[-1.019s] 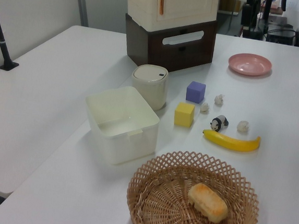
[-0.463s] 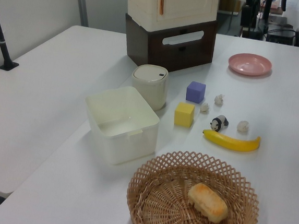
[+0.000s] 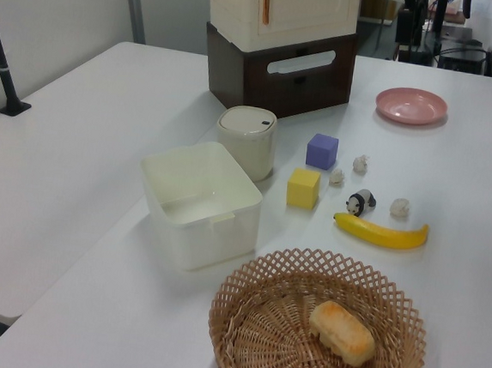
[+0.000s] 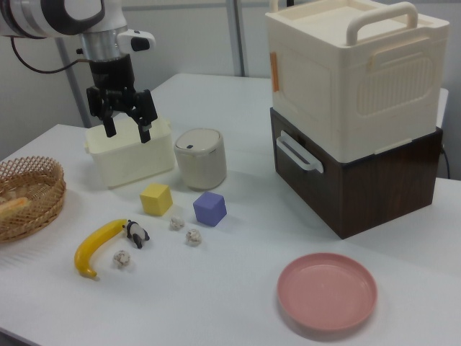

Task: Open the trash can

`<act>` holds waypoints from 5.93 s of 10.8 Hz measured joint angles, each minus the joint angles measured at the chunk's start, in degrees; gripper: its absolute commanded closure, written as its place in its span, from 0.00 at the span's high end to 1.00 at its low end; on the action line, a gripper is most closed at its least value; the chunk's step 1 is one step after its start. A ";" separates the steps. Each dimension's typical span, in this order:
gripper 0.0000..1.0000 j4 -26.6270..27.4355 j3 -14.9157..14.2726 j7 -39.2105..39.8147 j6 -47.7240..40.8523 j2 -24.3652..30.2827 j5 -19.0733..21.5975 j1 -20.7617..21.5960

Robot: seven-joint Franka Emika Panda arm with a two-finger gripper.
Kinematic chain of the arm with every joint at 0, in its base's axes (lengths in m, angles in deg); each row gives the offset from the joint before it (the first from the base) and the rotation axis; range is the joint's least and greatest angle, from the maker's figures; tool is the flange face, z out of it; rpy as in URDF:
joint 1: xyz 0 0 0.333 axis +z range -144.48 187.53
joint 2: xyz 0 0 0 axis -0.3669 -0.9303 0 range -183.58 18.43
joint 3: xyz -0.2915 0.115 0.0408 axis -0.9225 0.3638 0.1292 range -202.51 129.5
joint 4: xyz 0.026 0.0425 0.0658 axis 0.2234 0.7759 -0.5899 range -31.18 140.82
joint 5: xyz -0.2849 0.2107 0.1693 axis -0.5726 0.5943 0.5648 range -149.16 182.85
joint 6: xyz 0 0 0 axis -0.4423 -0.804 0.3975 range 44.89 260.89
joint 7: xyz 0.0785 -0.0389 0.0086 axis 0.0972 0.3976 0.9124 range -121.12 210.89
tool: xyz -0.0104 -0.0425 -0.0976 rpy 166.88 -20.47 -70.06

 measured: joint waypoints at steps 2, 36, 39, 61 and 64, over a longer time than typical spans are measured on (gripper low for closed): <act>1.00 0.00 0.00 0.00 0.00 0.00 0.00 0.00; 0.00 -0.11 1.49 1.39 17.76 -5.21 0.01 1.26; 0.00 -1.47 1.52 1.39 25.28 -9.42 0.01 2.20; 0.00 -7.34 1.66 1.35 42.23 -21.42 0.01 3.39; 0.00 -7.41 1.66 1.36 27.83 -15.11 0.00 3.39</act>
